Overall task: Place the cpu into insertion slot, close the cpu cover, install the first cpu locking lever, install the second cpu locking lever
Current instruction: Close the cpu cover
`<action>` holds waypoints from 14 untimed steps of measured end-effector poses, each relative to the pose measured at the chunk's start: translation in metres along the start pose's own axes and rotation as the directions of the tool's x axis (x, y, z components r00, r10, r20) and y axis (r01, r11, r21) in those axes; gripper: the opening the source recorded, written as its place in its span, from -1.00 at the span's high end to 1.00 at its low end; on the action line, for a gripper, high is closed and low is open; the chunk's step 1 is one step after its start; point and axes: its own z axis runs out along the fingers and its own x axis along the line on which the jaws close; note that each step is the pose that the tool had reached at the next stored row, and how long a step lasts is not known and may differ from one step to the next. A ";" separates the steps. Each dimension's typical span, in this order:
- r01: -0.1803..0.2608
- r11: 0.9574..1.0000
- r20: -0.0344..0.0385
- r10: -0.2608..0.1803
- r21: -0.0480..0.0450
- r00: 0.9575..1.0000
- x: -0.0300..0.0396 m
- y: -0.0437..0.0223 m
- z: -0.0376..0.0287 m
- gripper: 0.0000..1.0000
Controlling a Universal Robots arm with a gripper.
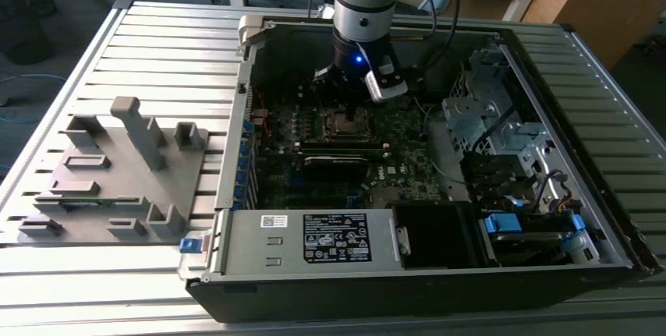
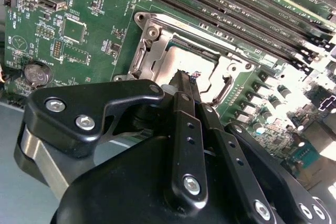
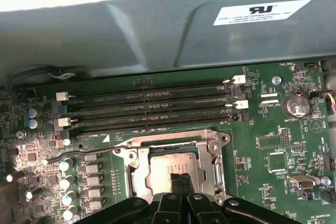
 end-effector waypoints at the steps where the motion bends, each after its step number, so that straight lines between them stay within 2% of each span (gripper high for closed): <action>1: 0.000 1.000 0.000 0.000 0.000 1.000 0.0000 0.0000 0.0000 0.80; 5: 0.000 1.000 -0.002 0.000 0.000 1.000 0.0000 0.0000 0.0001 0.80; 7: 0.000 1.000 -0.019 0.000 0.002 1.000 0.0000 0.0000 0.0003 0.80; 14: 0.010 1.000 -0.021 -0.010 0.002 1.000 0.0000 0.0000 0.0005 0.80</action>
